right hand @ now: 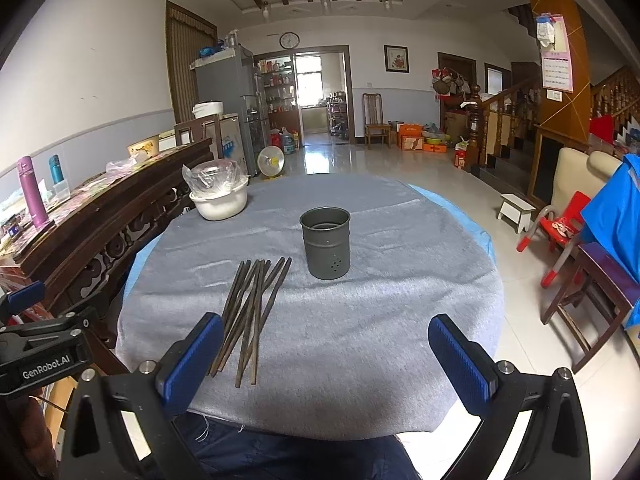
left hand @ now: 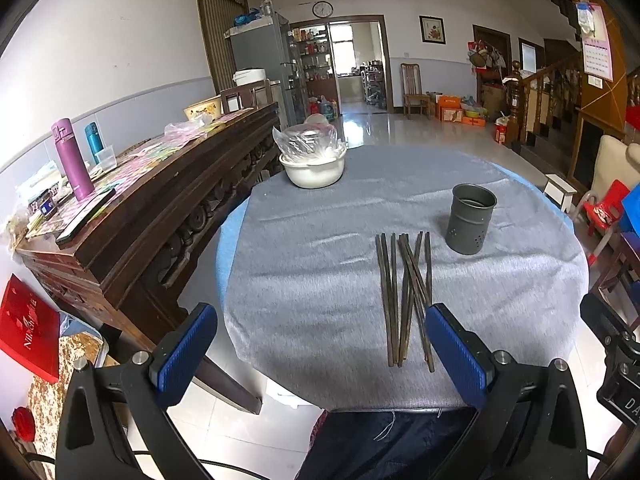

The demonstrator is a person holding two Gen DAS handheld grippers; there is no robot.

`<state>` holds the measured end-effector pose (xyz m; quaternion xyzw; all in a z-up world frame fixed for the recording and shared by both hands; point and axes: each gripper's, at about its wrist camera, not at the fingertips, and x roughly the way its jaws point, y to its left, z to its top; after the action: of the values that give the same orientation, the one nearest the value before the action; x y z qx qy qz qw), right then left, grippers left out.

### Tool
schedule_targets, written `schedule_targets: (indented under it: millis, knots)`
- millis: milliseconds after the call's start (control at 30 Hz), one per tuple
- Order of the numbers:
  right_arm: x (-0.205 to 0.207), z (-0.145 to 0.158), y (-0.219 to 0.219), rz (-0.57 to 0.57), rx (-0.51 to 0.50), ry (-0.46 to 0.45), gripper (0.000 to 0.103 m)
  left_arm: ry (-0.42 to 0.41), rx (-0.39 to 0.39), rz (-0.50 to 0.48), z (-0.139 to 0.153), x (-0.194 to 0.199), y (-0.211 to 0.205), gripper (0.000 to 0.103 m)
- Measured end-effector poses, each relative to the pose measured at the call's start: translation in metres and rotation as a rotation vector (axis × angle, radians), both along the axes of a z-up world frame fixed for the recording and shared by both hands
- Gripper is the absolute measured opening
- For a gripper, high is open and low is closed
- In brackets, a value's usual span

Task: Organize utensils

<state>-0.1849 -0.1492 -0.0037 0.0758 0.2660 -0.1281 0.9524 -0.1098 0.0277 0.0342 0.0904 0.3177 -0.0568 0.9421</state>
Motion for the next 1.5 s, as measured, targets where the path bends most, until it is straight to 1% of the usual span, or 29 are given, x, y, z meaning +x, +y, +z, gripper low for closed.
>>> schedule_targets:
  millis: [133,233,333,433,567,633,667,767,833,967,1067,1133,1233,1333,1367,1400,1433,1500]
  knots:
    - [0.0,-0.001,-0.001,0.0,0.012,-0.003,0.103,0.006,-0.002,0.0,0.0,0.001,0.001,0.103]
    - [0.0,-0.001,-0.001,0.001,0.024,0.016,0.103,0.01,-0.002,-0.003,-0.002,0.001,0.001,0.103]
    - [-0.001,-0.001,0.0,-0.001,0.0,0.016,0.103,0.013,0.001,-0.007,-0.003,0.0,0.0,0.103]
    - [-0.002,-0.002,0.0,-0.003,-0.002,0.01,0.103,0.015,0.001,-0.007,-0.003,0.001,0.0,0.103]
    - [0.0,-0.003,-0.001,-0.003,0.022,0.013,0.103,0.022,0.0,-0.008,-0.005,0.002,0.0,0.103]
    - [0.001,-0.004,-0.002,-0.001,0.042,0.024,0.103,0.026,0.0,-0.009,-0.006,0.002,0.0,0.103]
    - [0.002,-0.003,-0.002,0.0,0.063,0.052,0.103,0.025,-0.001,-0.009,-0.006,0.002,0.0,0.103]
    - [0.003,-0.003,-0.002,0.002,0.077,0.076,0.103,0.029,-0.004,-0.009,-0.008,0.002,0.001,0.103]
    - [0.004,-0.004,-0.001,0.002,0.081,0.089,0.103,0.034,-0.003,-0.009,-0.01,0.003,0.001,0.103]
    - [0.008,-0.008,0.0,0.004,0.061,0.087,0.103,0.052,-0.009,-0.008,-0.014,0.008,0.002,0.103]
    - [0.016,-0.012,0.0,0.007,0.058,0.087,0.103,0.061,-0.014,-0.014,-0.017,0.014,0.002,0.103]
    - [0.025,-0.015,-0.002,0.019,0.068,0.103,0.103,0.073,-0.015,-0.019,-0.019,0.022,0.003,0.103]
    - [0.042,-0.022,-0.008,0.047,0.113,0.122,0.103,0.122,-0.029,-0.027,-0.025,0.045,0.008,0.103]
    - [0.072,-0.031,-0.016,0.107,0.231,0.151,0.103,0.212,-0.064,-0.048,-0.037,0.074,0.016,0.103]
    - [0.08,-0.032,-0.017,0.125,0.271,0.139,0.103,0.248,-0.081,-0.055,-0.043,0.086,0.019,0.103]
    - [0.091,-0.035,-0.018,0.148,0.289,0.149,0.103,0.276,-0.095,-0.062,-0.048,0.095,0.021,0.103]
    - [0.103,-0.037,-0.018,0.174,0.312,0.148,0.101,0.305,-0.111,-0.075,-0.053,0.104,0.022,0.103]
    - [0.126,-0.05,-0.019,0.196,0.292,0.193,0.088,0.346,-0.127,-0.09,-0.062,0.122,0.023,0.103]
